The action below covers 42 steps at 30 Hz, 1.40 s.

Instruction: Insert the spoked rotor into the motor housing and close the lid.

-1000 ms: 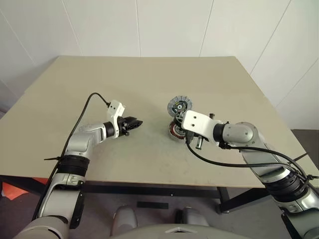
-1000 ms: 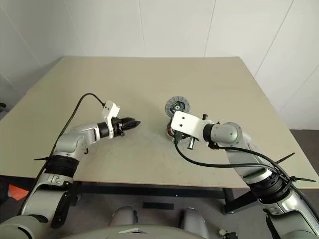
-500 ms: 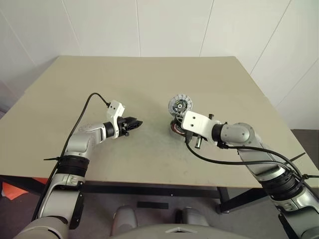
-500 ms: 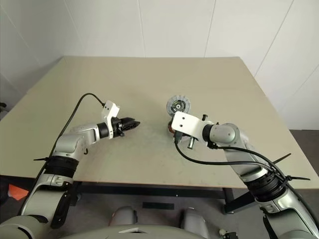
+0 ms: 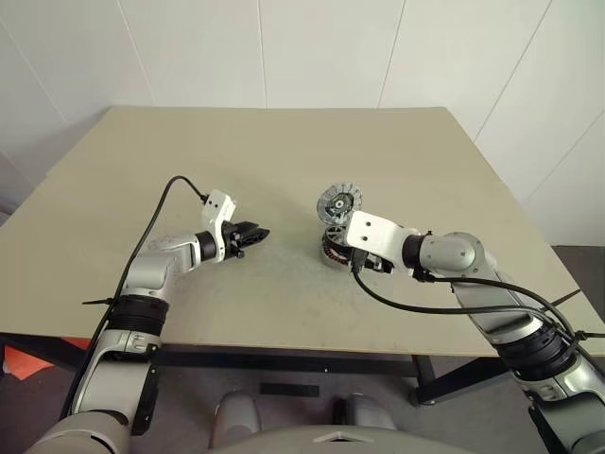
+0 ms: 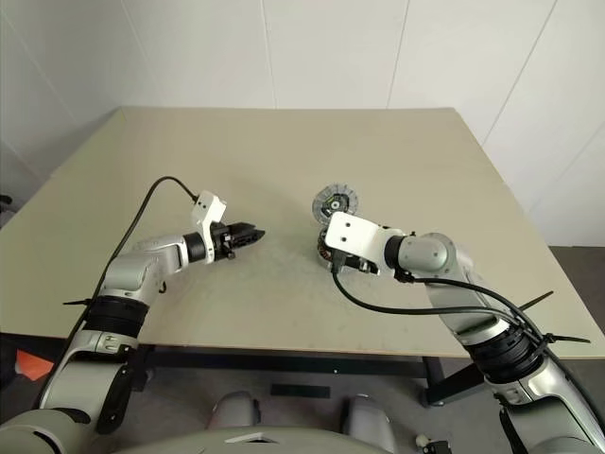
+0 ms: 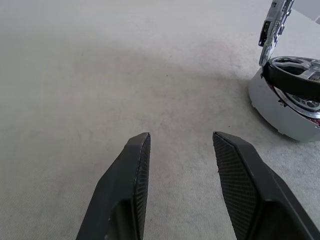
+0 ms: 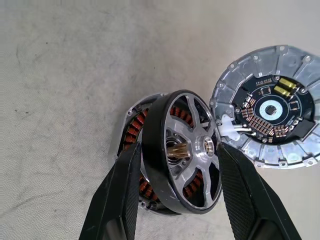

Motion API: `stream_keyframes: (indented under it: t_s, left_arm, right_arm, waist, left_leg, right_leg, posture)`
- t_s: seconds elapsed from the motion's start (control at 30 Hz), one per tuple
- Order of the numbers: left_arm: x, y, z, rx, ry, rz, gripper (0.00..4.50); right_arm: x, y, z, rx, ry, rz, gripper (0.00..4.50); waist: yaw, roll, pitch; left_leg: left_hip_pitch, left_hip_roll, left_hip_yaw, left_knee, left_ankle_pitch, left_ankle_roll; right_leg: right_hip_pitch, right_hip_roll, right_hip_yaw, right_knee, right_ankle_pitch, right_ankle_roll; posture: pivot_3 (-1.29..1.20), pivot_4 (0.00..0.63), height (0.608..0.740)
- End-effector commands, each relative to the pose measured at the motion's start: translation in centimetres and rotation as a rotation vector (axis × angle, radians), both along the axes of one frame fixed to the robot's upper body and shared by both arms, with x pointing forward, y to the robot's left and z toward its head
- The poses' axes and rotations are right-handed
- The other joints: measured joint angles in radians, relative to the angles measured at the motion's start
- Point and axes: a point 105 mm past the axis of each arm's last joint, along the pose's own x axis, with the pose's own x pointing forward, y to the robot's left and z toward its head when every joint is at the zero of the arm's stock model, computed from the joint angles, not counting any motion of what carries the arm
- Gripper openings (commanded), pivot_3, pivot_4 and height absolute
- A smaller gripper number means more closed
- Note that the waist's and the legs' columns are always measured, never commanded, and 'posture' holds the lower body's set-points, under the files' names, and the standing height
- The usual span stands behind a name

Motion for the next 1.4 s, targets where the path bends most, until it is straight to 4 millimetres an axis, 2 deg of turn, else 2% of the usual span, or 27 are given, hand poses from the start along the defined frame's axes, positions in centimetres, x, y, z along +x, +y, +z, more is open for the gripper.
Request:
stream_keyframes:
  t_s: [0.03,0.3,0.43,0.57,0.73,0.83,0.93,1.0,1.1,1.17,1.23,1.4]
  left_arm:
    - [0.7,-0.1,1.9,-0.007,-0.068,-0.007,2.12]
    - [0.9,-0.2,2.1,-0.009,-0.074,-0.013,2.12]
    - [1.0,-0.3,2.1,-0.008,-0.076,-0.013,2.12]
    - [1.1,-0.2,2.3,-0.008,-0.080,-0.008,2.12]
    - [1.1,0.1,2.3,-0.007,-0.082,0.002,2.12]
    - [1.0,0.2,2.2,-0.006,-0.080,0.005,2.12]
    - [1.0,0.3,2.1,-0.006,-0.079,0.006,2.12]
    - [1.0,0.3,2.1,-0.006,-0.078,0.006,2.12]
    - [1.0,0.2,2.1,-0.008,-0.078,0.006,2.12]
    - [1.0,0.2,2.1,-0.009,-0.078,0.007,2.12]
    - [0.9,0.2,2.1,-0.009,-0.078,0.008,2.12]
    - [0.9,0.2,2.1,-0.009,-0.076,0.008,2.12]
  right_arm:
    - [0.0,-0.2,2.4,0.012,-0.069,0.017,2.66]
    - [0.2,-0.5,3.5,0.033,-0.087,0.014,2.66]
    - [1.5,-0.7,4.4,0.097,-0.120,-0.039,2.66]
    - [3.0,-1.4,3.5,0.121,-0.101,-0.114,2.66]
    - [3.2,-1.8,2.5,0.112,-0.076,-0.129,1.04]
    - [3.3,-1.7,2.6,0.118,-0.078,-0.133,0.03]
    - [3.1,-1.3,1.7,0.130,-0.044,-0.130,0.03]
    - [2.6,-0.8,-0.3,0.152,0.024,-0.132,0.03]
    - [2.1,-0.5,-4.3,0.146,0.127,-0.169,0.03]
    - [2.0,-0.6,-5.6,0.123,0.145,-0.184,0.03]
    - [2.1,-0.5,-5.4,0.134,0.139,-0.182,0.03]
    - [2.6,-0.5,-2.5,0.152,0.056,-0.142,0.03]
  waist:
    - [0.000,0.000,0.000]
    - [0.000,0.000,0.000]
    - [-0.001,0.000,0.000]
    - [0.000,0.000,0.000]
    - [0.000,0.000,0.000]
    - [0.000,0.000,0.000]
    - [0.000,0.000,0.000]
    - [0.000,0.000,0.000]
    - [0.000,0.000,0.000]
    - [-0.003,0.000,-0.001]
    - [-0.003,-0.002,-0.002]
    - [-0.001,-0.002,-0.002]
  left_leg:
    - [0.000,0.000,0.000,0.000,0.000,0.000]
    - [0.000,0.000,0.000,0.000,0.000,0.000]
    - [0.000,0.000,0.000,0.000,0.000,0.000]
    - [0.000,0.000,0.000,0.000,0.000,0.000]
    - [-0.001,0.000,0.000,0.000,0.000,0.000]
    - [-0.001,0.000,0.000,0.000,0.000,0.000]
    - [-0.001,0.000,0.000,0.000,0.000,0.000]
    - [0.000,0.000,0.000,0.000,0.000,0.000]
    - [0.000,0.000,0.000,0.000,0.000,0.000]
    - [0.000,-0.001,0.000,0.000,0.000,0.000]
    - [0.002,0.000,0.000,0.000,0.000,0.000]
    - [0.003,0.000,0.000,0.000,0.001,0.000]
  right_leg:
    - [0.000,0.000,0.000,0.000,0.000,0.000]
    - [0.000,0.000,0.000,0.000,0.000,0.000]
    - [0.000,0.000,0.000,0.000,0.000,0.000]
    - [0.000,0.000,0.000,0.001,0.000,0.000]
    - [0.000,0.000,0.000,0.000,0.000,0.000]
    - [-0.001,0.000,0.000,0.000,0.000,0.000]
    - [-0.001,0.000,0.000,0.001,0.000,0.000]
    - [-0.001,0.000,0.000,0.001,0.000,0.000]
    - [0.000,0.000,0.000,0.001,0.000,0.000]
    - [0.000,-0.001,0.000,0.000,0.000,0.000]
    - [0.001,0.000,0.000,0.001,0.000,0.000]
    - [0.003,-0.001,0.000,0.001,0.000,0.000]
  posture:
    - [0.00,0.000,0.740]
    - [0.00,0.000,0.740]
    - [0.00,0.000,0.740]
    - [0.00,0.000,0.740]
    - [0.00,0.000,0.740]
    - [0.00,0.000,0.740]
    - [0.00,0.000,0.740]
    - [0.00,0.000,0.740]
    - [0.00,0.000,0.740]
    - [0.00,0.000,0.740]
    - [0.00,0.000,0.740]
    - [0.00,0.000,0.740]
